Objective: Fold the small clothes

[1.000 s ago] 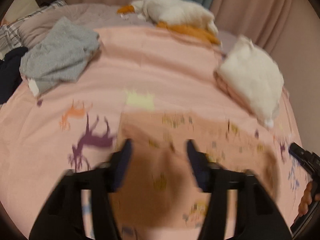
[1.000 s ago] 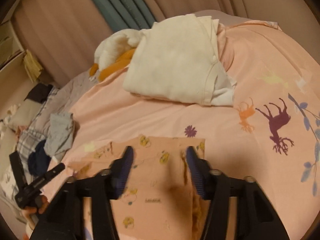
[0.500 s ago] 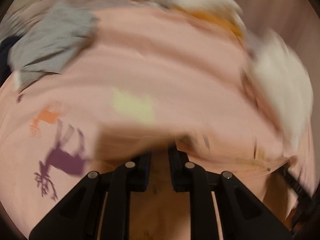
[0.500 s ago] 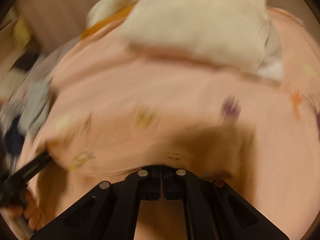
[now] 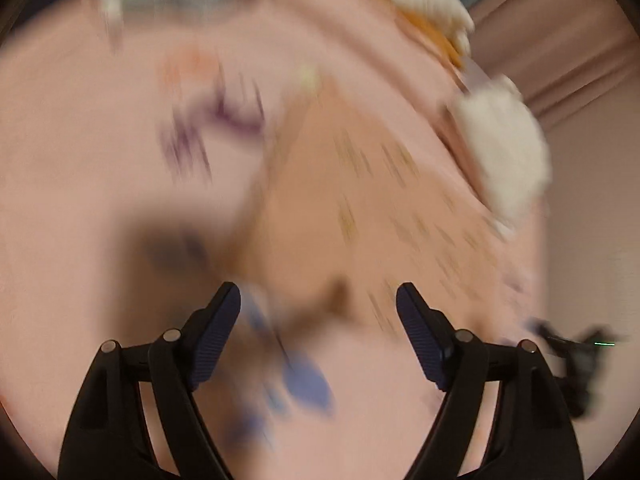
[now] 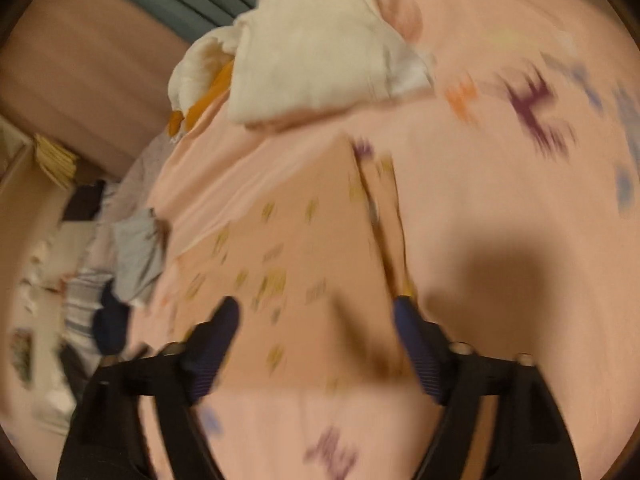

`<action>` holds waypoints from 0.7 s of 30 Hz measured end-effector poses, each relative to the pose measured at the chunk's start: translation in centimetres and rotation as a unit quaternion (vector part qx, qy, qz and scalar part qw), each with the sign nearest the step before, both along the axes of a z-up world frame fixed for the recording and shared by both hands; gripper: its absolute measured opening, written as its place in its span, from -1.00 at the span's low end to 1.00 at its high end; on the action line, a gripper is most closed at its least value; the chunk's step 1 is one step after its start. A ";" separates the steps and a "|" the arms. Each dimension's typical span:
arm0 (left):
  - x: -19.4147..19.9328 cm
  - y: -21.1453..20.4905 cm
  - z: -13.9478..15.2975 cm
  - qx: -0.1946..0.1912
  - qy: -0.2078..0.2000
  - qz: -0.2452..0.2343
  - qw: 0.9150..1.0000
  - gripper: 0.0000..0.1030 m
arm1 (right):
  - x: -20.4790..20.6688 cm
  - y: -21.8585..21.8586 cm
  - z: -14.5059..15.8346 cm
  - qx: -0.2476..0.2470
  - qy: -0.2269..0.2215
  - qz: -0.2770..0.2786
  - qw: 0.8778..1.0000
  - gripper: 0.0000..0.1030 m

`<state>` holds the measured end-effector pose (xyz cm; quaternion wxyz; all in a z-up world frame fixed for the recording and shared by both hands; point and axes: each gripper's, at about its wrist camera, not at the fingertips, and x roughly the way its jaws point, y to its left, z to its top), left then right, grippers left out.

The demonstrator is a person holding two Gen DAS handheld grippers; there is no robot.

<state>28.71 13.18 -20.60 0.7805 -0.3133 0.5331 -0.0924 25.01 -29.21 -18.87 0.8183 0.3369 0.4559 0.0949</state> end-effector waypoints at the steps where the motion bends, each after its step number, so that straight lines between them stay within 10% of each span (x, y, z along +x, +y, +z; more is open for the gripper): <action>1: -1.0 -0.1 -0.9 -0.040 0.015 -0.005 0.999 0.57 | -0.9 0.7 -0.3 0.004 0.007 -0.003 1.000 0.62; 5: -3.0 -1.2 -2.7 -0.058 0.024 0.016 0.998 0.60 | -3.1 2.4 -2.6 0.007 0.043 0.001 0.999 0.63; 10: -1.4 -5.5 -3.2 -0.043 -0.014 -0.016 0.999 0.60 | -1.8 3.9 -7.6 0.141 0.076 -0.015 0.987 0.63; 18: 5.8 -6.3 -4.6 -0.065 -0.037 0.037 0.997 0.56 | 3.3 5.0 -8.2 0.179 0.026 -0.048 0.982 0.63; 21: 7.7 -5.7 -5.0 -0.044 -0.029 0.078 0.996 -0.06 | 4.8 5.4 -7.8 0.156 0.002 -0.044 0.987 0.32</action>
